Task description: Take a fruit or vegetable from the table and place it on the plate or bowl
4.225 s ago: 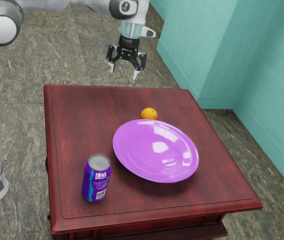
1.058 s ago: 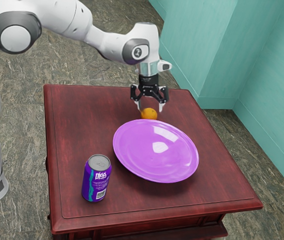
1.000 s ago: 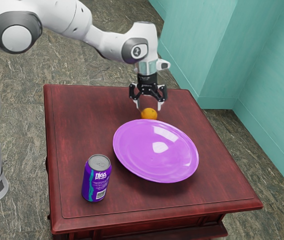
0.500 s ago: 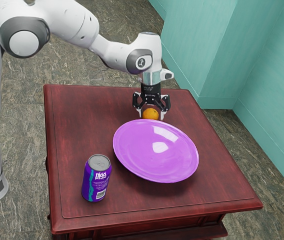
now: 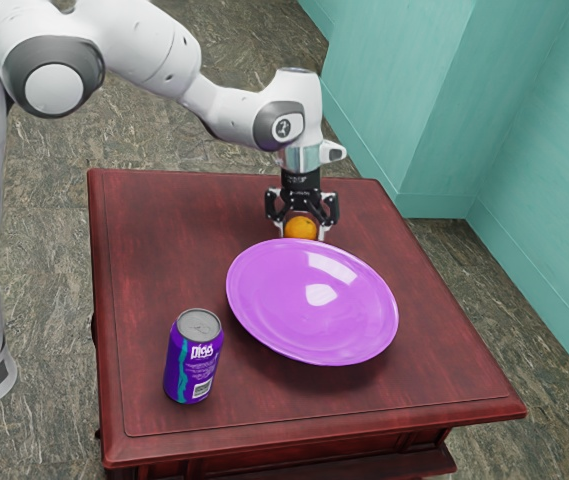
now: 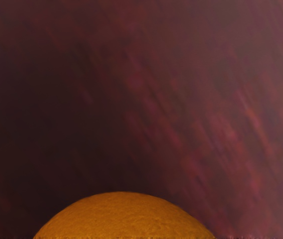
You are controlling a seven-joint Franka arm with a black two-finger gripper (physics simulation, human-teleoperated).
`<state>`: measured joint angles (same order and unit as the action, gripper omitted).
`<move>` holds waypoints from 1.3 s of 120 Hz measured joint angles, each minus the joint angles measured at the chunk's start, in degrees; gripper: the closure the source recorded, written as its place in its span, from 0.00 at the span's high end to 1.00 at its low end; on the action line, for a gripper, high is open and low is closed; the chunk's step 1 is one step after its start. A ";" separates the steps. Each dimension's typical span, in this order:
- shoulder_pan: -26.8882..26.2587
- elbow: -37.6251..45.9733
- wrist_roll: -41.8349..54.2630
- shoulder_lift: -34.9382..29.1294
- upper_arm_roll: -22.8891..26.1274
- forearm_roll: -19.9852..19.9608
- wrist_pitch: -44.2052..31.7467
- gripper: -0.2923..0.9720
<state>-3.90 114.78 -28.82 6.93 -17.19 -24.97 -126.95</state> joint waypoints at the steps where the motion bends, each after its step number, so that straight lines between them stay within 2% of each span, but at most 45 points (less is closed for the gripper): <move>1: 0.00 -0.01 -0.01 -0.06 0.00 -0.02 0.00 0.57; 10: -0.03 -0.01 -0.23 -0.62 -0.09 0.04 -0.01 0.50; 27: 0.01 0.00 -0.99 -2.00 -0.25 0.48 0.00 0.50; 56: 0.68 0.51 -2.75 -11.76 -0.28 3.18 0.08 0.50; 77: -8.21 0.79 -6.02 -14.23 -0.24 5.34 0.16 0.49; 107: -16.39 0.74 -10.91 -15.17 -0.20 6.66 0.27 0.49; 133: -18.96 0.65 -14.70 -15.31 0.14 6.78 0.31 0.49; 140: -20.23 0.58 -15.55 -15.13 0.38 6.23 0.28 0.59; 156: -21.87 0.43 -17.08 -15.11 0.52 5.11 0.22 0.70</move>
<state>-25.77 115.21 -45.90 -8.18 -16.67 -19.86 -126.73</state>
